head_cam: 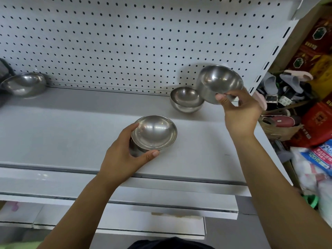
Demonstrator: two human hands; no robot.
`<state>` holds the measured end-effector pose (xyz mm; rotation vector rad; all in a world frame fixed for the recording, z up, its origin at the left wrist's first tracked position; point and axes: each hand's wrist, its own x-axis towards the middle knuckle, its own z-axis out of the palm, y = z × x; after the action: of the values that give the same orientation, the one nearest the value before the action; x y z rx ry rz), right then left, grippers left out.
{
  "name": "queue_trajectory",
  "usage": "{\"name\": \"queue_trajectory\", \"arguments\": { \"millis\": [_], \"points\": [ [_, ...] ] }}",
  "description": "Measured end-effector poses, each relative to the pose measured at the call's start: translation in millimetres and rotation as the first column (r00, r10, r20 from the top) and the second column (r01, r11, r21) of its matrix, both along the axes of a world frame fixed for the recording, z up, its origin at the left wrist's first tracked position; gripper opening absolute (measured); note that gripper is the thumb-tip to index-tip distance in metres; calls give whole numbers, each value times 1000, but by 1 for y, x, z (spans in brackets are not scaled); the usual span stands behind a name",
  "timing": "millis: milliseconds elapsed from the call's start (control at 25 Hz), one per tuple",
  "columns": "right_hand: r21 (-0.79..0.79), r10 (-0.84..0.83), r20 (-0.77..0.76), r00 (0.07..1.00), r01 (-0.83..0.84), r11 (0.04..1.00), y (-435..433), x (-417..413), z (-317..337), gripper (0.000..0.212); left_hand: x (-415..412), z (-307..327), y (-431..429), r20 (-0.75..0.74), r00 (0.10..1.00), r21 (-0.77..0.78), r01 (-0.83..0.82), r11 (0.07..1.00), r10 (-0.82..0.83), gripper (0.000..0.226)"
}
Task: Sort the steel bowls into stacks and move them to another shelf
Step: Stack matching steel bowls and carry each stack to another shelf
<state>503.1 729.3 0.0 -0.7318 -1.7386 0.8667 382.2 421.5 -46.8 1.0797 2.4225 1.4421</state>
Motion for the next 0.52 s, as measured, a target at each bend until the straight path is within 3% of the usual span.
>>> {"name": "queue_trajectory", "arguments": {
  "millis": [200,360,520],
  "points": [
    [-27,-187,110,976,191,981,9,16,-15,20,-1,-2,0,10,1000,-2,9,1000,-9,98],
    [-110,-132,197,971,156,982,10,17,-24,22,-4,-1,-1,44,998,10,50,999,-51,99],
    [-156,-81,181,980,110,982,9,15,-28,18,-3,-1,-2,57,997,9,48,999,-48,96]
  ]
}}
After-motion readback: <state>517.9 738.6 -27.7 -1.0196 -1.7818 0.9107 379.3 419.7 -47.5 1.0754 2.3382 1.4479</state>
